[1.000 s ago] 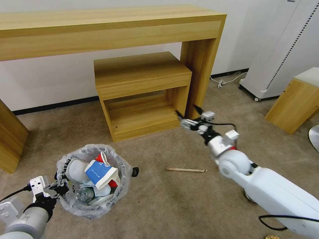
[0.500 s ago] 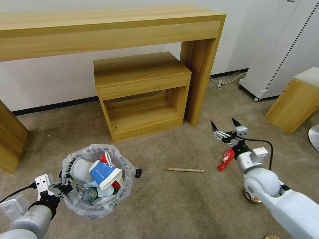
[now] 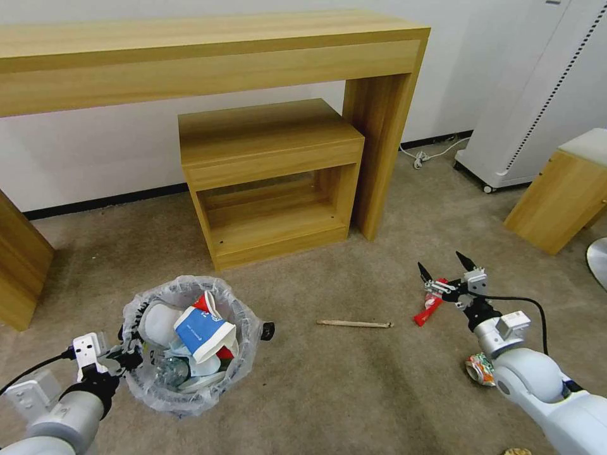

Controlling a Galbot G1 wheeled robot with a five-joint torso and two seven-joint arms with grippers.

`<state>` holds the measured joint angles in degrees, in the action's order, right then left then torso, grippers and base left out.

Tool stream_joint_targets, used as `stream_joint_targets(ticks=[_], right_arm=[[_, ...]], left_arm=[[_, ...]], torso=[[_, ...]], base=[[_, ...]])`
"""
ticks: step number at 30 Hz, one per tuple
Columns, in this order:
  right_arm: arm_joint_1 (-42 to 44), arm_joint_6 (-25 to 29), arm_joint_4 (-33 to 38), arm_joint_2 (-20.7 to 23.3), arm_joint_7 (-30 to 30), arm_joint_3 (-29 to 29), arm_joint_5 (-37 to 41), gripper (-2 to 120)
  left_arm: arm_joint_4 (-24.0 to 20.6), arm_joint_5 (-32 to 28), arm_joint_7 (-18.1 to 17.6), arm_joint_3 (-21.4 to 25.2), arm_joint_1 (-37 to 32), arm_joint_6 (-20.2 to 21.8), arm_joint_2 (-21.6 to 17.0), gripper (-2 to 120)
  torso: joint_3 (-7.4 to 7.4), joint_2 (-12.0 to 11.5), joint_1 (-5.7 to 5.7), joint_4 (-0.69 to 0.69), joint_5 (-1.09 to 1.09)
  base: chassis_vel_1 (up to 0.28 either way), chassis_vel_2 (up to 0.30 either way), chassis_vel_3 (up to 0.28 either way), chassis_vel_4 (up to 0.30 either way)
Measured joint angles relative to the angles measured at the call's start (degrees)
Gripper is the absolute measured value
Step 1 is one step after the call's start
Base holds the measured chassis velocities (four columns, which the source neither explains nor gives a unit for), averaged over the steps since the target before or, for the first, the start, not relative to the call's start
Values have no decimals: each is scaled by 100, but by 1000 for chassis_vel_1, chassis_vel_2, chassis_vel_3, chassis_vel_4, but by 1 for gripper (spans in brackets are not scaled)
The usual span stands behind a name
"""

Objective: Pick up the trash bin and place the garbage on the floor into it.

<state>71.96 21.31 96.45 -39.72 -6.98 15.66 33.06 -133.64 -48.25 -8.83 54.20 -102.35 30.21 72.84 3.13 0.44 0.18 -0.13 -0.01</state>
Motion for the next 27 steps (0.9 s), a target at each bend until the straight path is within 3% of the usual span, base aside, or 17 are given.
stream_joint_targets(ticks=[16, 27], right_arm=[[349, 386, 49, -266, 221, 445, -312, 100], [414, 284, 100, -259, 291, 634, -402, 100]], left_arm=[[95, -42, -3, 14, 59, 1, -115, 1], [115, -51, -5, 20, 73, -2, -135, 1]], torso=[[0, 0, 0, -1, 0], [0, 0, 0, -1, 0]], base=[[0, 0, 0, 0], [0, 0, 0, 0]])
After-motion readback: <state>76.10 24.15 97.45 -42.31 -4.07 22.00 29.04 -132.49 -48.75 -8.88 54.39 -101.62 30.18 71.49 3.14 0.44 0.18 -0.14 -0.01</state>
